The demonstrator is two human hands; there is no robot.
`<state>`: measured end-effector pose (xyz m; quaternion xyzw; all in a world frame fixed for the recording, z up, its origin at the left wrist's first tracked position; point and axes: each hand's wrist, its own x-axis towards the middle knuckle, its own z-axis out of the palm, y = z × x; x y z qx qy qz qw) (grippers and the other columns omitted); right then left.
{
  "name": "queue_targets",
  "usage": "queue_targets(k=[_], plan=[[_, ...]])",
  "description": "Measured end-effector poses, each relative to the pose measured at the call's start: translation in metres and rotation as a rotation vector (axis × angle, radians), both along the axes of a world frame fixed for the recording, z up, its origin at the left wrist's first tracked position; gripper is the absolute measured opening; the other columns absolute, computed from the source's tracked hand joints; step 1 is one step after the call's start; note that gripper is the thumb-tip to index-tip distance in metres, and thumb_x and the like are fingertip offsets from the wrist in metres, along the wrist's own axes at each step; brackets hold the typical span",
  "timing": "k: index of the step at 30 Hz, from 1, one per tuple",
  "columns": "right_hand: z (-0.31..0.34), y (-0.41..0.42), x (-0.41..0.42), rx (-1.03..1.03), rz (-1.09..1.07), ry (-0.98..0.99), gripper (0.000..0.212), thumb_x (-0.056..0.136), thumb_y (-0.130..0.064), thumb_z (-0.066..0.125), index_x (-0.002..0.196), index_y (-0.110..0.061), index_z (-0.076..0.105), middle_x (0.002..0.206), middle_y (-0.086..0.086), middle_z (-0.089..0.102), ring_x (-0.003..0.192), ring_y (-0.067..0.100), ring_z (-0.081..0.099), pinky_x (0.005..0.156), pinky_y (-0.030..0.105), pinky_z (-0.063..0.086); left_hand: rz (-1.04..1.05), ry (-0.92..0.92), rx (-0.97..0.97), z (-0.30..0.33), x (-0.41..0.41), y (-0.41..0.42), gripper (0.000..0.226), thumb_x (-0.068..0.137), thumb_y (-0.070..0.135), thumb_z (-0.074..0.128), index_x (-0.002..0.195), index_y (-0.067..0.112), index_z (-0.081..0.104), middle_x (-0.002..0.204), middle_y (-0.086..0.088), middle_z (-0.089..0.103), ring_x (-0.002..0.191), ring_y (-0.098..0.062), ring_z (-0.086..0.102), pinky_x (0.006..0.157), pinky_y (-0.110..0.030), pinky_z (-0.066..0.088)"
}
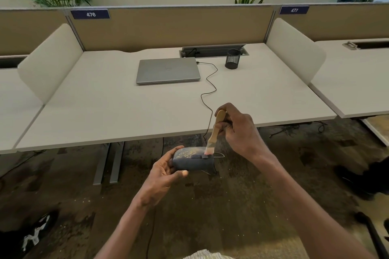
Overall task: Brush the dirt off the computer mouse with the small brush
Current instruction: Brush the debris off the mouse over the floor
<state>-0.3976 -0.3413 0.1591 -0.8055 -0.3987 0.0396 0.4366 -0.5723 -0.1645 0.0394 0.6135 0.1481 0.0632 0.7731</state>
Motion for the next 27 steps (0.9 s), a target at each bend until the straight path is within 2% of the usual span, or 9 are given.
queue_targets(k=[5,8,11,17,20,23,27], plan=[[0.0,0.006,0.0,0.071,-0.032,-0.023,0.035,0.094,0.012,0.049,0.109,-0.019,0.053,0.092,0.0,0.067,0.086,0.008,0.071,0.072,0.032,0.063,-0.013,0.003,-0.024,-0.001,0.001,-0.001,0.085,0.069,0.02,0.089,0.144,0.026,0.051,0.143,-0.007,0.057,0.133,-0.023,0.058,0.101,-0.03,0.055],[0.0,0.001,0.002,0.084,-0.046,-0.036,0.041,0.093,0.014,0.049,0.107,-0.024,0.051,0.091,-0.002,0.068,0.085,0.009,0.071,0.074,0.031,0.063,-0.01,0.003,-0.028,-0.001,0.002,0.0,0.084,0.069,0.017,0.088,0.144,0.026,0.051,0.139,-0.003,0.061,0.132,-0.023,0.058,0.101,-0.029,0.054],[0.003,-0.005,0.005,0.039,-0.007,-0.008,0.045,0.093,0.014,0.046,0.104,-0.029,0.05,0.092,0.0,0.069,0.088,0.009,0.071,0.075,0.033,0.063,-0.007,0.006,-0.016,0.0,0.002,0.001,0.084,0.071,0.015,0.087,0.145,0.024,0.049,0.143,-0.006,0.057,0.132,-0.023,0.058,0.103,-0.03,0.054],[0.001,0.002,0.003,0.072,-0.029,-0.001,0.039,0.093,0.015,0.047,0.107,-0.021,0.052,0.094,0.002,0.069,0.089,0.008,0.071,0.076,0.032,0.063,-0.023,0.013,-0.04,0.004,0.003,-0.003,0.094,0.061,0.032,0.097,0.143,0.025,0.052,0.136,0.001,0.064,0.132,-0.022,0.058,0.1,-0.028,0.054],[-0.001,-0.002,0.004,0.083,-0.051,-0.02,0.041,0.093,0.012,0.051,0.106,-0.027,0.05,0.093,-0.002,0.069,0.087,0.008,0.071,0.076,0.029,0.063,-0.017,0.013,-0.031,0.005,0.003,-0.002,0.086,0.067,0.022,0.092,0.143,0.025,0.051,0.137,-0.002,0.063,0.132,-0.023,0.059,0.099,-0.028,0.055],[0.0,-0.003,0.005,0.039,-0.02,-0.002,0.042,0.094,0.01,0.052,0.106,-0.03,0.05,0.093,-0.003,0.069,0.089,0.009,0.072,0.075,0.032,0.063,-0.018,0.01,-0.018,0.004,0.003,0.001,0.08,0.073,0.01,0.085,0.143,0.024,0.051,0.141,-0.007,0.058,0.132,-0.024,0.058,0.1,-0.028,0.055],[-0.001,0.003,0.003,0.043,-0.03,-0.031,0.034,0.094,0.01,0.052,0.108,-0.022,0.051,0.093,0.002,0.068,0.087,0.014,0.071,0.073,0.036,0.063,-0.034,0.014,-0.024,0.005,0.003,-0.002,0.087,0.066,0.022,0.092,0.142,0.025,0.051,0.14,-0.005,0.059,0.132,-0.022,0.058,0.1,-0.029,0.055]])
